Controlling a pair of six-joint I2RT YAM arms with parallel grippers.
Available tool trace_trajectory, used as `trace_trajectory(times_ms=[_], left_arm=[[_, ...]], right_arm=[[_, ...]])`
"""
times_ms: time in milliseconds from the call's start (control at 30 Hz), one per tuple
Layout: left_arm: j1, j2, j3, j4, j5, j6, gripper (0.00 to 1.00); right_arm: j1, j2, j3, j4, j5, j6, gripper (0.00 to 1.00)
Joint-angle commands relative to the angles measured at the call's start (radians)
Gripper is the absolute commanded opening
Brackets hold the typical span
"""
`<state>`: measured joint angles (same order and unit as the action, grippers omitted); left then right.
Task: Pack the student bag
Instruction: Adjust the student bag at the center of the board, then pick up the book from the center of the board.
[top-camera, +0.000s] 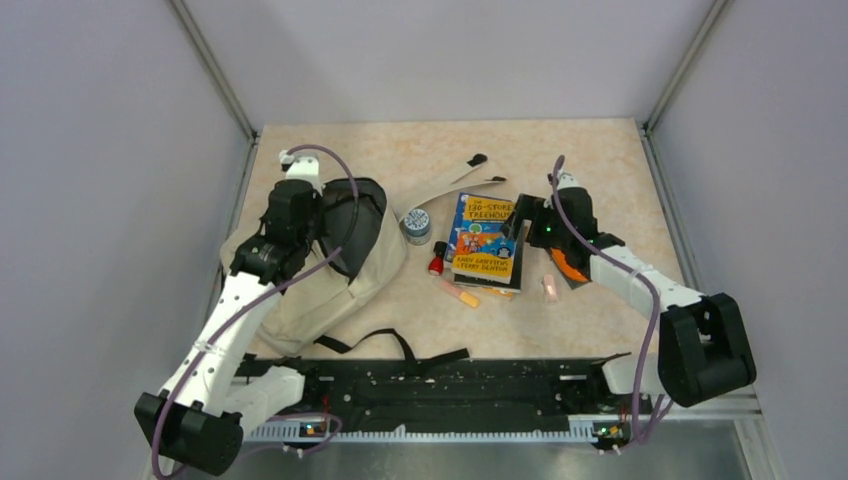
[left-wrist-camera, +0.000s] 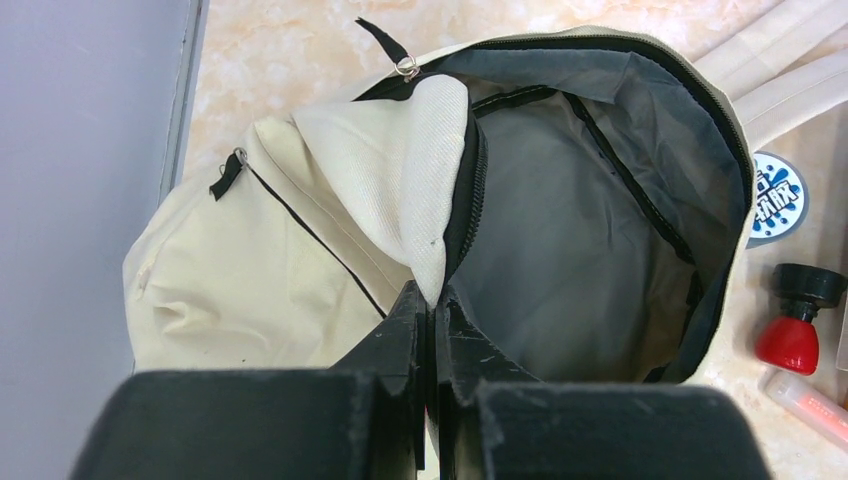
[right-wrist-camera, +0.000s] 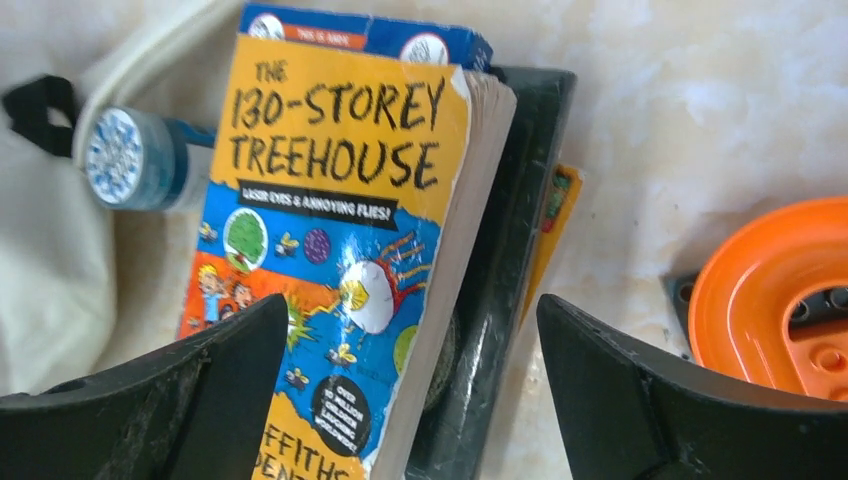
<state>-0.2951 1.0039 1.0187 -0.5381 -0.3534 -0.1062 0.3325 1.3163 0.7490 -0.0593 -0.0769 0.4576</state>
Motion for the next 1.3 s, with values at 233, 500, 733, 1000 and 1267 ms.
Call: trace_trajectory(times_ms=[233,500,733,1000,1267], left_arm=[[0.002,0.001,-0.002,0.049,0.042,-0.018,0.00],[0.002,0.001,0.000,0.047,0.056,-0.019,0.00],[0.002,0.006,0.001,0.047,0.071,-0.019,0.00],[0.002,0.004,0.002,0.046,0.075,-0.018,0.00],[0.002,0.004,0.001,0.045,0.070,-0.015,0.00]], right_arm=[[-0.109,0.106,0.007,0.278,-0.259,0.106,0.76],[-0.119,0.204,0.032,0.295,-0.266,0.130,0.69],[-0.119,0.259,0.013,0.389,-0.319,0.184,0.64],[-0.127,0.330,0.008,0.466,-0.323,0.239,0.62],[-0.141,0.345,-0.005,0.518,-0.324,0.265,0.34]])
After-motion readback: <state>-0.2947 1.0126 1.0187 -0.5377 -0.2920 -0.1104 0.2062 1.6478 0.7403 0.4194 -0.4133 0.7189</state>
